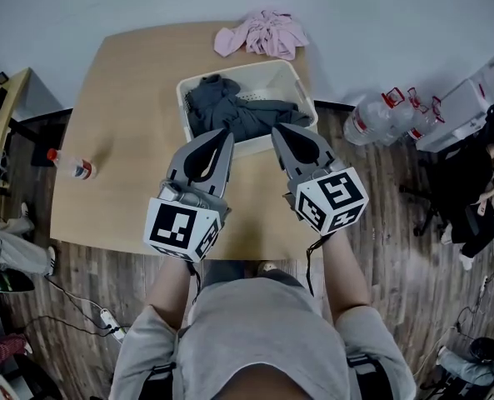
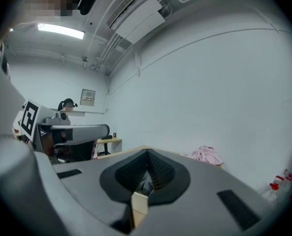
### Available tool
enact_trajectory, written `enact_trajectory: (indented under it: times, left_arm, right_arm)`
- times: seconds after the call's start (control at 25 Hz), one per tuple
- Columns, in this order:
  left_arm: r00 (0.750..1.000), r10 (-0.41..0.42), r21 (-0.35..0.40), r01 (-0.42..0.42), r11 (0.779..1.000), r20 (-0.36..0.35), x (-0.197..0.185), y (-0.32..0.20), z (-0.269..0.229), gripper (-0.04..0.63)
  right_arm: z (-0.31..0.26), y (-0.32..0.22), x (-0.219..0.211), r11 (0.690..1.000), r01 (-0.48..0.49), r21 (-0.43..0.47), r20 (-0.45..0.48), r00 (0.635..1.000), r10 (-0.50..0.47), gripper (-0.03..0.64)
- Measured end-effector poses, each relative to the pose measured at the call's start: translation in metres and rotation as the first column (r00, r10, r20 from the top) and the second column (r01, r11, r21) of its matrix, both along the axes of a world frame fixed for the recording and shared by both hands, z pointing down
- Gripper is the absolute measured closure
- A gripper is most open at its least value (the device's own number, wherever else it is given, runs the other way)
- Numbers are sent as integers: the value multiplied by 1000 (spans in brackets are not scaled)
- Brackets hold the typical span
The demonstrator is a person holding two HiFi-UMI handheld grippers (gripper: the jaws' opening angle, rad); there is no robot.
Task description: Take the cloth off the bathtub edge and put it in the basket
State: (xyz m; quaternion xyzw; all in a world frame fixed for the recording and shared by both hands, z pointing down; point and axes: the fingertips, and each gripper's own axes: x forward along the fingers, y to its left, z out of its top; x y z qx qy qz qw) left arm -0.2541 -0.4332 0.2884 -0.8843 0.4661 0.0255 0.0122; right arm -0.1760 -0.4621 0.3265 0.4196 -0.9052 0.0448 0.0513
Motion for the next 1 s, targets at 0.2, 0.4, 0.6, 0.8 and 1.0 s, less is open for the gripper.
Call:
enact_trajectory:
  times: [0.2, 0.4, 0.6, 0.8, 1.0]
  left_arm:
    - [1000, -26, 9, 26, 1000, 4, 15, 27, -4, 598]
    - [998, -59, 20, 59, 998, 5, 26, 49, -8, 598]
    - [996, -93, 38, 92, 995, 11, 36, 77, -11, 598]
    - [992, -122, 48, 121, 991, 15, 44, 97, -14, 598]
    - [990, -137, 49, 136, 990, 18, 52, 115, -16, 598]
  right_arm:
    - [-6, 25, 12, 999, 29, 13, 9, 1000, -30, 607]
    - [-14, 45, 22, 998, 61, 28, 18, 998, -62, 607]
    - [-19, 71, 31, 994, 92, 50, 24, 995, -94, 607]
    - [-22, 88, 36, 991, 121, 61, 26, 992, -123, 607]
    - [-26, 105, 45, 989, 133, 67, 26, 990, -135, 607]
